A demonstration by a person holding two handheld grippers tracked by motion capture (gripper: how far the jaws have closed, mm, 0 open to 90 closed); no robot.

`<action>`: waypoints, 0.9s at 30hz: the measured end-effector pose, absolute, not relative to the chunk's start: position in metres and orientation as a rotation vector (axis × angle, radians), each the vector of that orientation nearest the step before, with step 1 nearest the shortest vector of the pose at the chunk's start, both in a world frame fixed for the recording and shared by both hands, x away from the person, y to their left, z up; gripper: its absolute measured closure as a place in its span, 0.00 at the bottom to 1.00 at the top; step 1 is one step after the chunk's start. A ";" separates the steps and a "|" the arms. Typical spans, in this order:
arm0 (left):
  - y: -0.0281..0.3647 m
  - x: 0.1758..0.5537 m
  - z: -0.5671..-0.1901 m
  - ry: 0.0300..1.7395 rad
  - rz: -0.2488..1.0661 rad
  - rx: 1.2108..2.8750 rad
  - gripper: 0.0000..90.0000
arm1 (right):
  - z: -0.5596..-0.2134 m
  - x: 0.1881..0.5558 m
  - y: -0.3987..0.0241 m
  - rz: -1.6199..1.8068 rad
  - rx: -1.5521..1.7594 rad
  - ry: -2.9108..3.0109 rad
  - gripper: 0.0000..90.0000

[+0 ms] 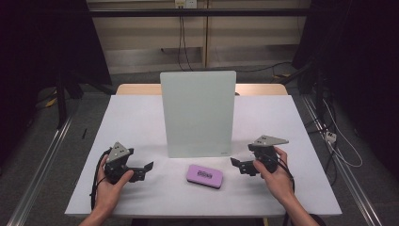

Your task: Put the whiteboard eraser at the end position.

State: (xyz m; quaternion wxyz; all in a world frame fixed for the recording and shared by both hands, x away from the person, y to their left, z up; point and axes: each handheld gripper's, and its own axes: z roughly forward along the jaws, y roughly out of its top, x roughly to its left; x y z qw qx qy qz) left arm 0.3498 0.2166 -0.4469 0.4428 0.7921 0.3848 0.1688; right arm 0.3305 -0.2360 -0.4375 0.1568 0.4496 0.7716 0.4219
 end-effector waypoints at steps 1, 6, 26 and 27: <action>0.217 0.350 -0.447 0.952 0.424 1.965 0.06 | -0.438 0.330 -0.238 1.204 1.292 2.203 0.10; 0.216 0.348 -0.447 0.962 0.427 1.955 0.06 | -0.442 0.323 -0.248 1.186 1.340 2.181 0.09; 0.219 0.351 -0.445 0.973 0.454 1.941 0.06 | -0.453 0.293 -0.282 1.204 1.448 2.025 0.09; 0.218 0.352 -0.446 0.975 0.449 1.939 0.06 | -0.454 0.293 -0.282 1.203 1.449 2.026 0.09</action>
